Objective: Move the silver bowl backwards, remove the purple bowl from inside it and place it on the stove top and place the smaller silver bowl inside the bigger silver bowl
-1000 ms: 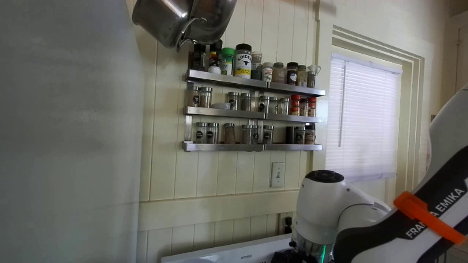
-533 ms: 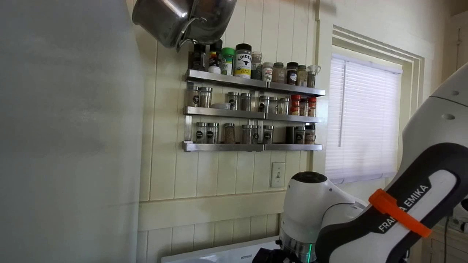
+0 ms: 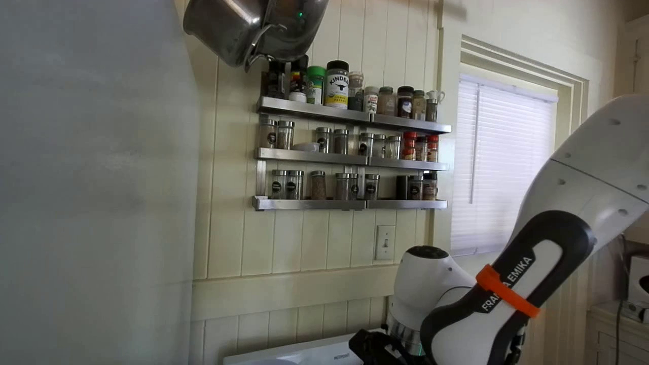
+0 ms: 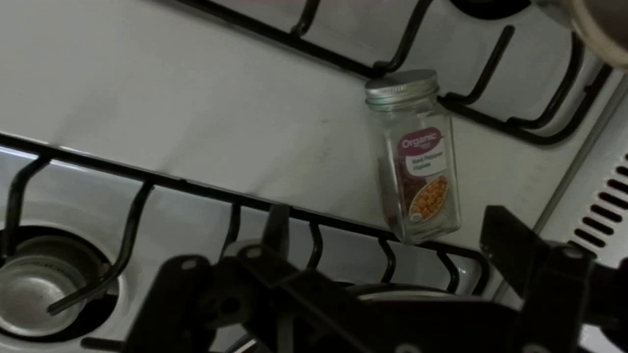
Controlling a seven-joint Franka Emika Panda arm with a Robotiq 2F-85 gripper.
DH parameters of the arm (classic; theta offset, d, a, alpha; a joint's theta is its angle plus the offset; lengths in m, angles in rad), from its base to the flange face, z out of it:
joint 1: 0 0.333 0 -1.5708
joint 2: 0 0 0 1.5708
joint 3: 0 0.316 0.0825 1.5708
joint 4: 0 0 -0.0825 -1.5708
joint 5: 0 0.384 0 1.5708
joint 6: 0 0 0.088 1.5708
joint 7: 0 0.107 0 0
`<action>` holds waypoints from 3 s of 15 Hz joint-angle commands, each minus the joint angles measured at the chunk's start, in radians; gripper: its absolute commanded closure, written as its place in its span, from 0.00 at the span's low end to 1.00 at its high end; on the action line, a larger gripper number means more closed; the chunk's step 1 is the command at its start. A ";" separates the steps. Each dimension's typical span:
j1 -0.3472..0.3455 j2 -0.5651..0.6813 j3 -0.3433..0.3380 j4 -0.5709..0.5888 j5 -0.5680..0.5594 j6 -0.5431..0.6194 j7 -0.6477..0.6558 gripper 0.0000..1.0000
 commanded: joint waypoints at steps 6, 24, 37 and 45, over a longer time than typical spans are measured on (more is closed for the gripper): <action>0.110 0.227 -0.111 0.199 0.133 0.000 -0.055 0.00; 0.174 0.252 -0.163 0.242 0.297 -0.091 -0.211 0.74; 0.158 -0.075 -0.097 0.075 0.439 -0.424 -0.364 0.75; 0.179 -0.193 -0.081 0.021 0.692 -0.198 -0.606 0.75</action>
